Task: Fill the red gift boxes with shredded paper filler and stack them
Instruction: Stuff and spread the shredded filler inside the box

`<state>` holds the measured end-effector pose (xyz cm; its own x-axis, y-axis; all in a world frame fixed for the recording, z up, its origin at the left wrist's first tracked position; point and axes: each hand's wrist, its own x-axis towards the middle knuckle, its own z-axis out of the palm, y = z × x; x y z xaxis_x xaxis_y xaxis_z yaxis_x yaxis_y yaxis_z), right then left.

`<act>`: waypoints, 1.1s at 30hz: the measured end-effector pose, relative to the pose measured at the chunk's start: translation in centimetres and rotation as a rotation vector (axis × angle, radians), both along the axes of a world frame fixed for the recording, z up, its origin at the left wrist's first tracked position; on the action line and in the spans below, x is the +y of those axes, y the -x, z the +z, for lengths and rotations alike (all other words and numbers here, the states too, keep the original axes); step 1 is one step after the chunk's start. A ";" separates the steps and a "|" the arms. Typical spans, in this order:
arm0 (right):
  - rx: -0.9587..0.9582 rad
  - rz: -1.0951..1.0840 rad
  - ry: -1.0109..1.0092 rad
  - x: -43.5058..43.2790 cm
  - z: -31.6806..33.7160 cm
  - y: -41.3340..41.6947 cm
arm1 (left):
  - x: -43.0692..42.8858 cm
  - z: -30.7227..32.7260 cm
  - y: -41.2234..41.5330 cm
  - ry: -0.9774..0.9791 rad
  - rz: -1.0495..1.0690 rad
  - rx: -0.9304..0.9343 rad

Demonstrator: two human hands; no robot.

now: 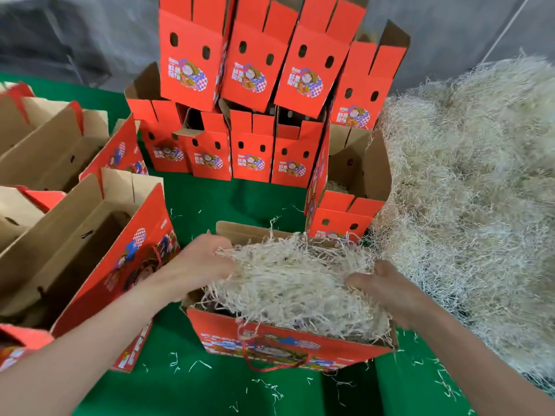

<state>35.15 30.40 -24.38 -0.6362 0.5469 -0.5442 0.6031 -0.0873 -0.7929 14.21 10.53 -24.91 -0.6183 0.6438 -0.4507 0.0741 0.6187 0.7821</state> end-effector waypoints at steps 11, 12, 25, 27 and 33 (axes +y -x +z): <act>0.027 0.199 0.165 -1.8 -0.5 1.7 | 0.6 1.3 -0.9 -0.258 -0.063 -0.724; 0.037 0.198 0.183 -2.1 -0.6 2.3 | 1.0 1.1 -1.2 -0.267 -0.056 -0.728; -0.083 0.046 0.031 -1.6 -2.4 2.9 | 1.0 -0.3 -0.4 -0.345 0.273 -0.692; -0.075 0.049 0.030 -1.5 -2.4 2.6 | 1.1 -0.2 -0.4 -0.334 0.285 -0.600; 0.069 0.116 0.259 -2.3 -2.1 3.6 | 1.3 0.4 -2.4 -0.225 -0.239 -0.448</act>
<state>31.59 28.12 -26.49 -0.7271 0.3163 -0.6093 0.5661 -0.2260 -0.7928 16.63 11.84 -24.56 -0.2229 0.8535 -0.4710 -0.1785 0.4393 0.8804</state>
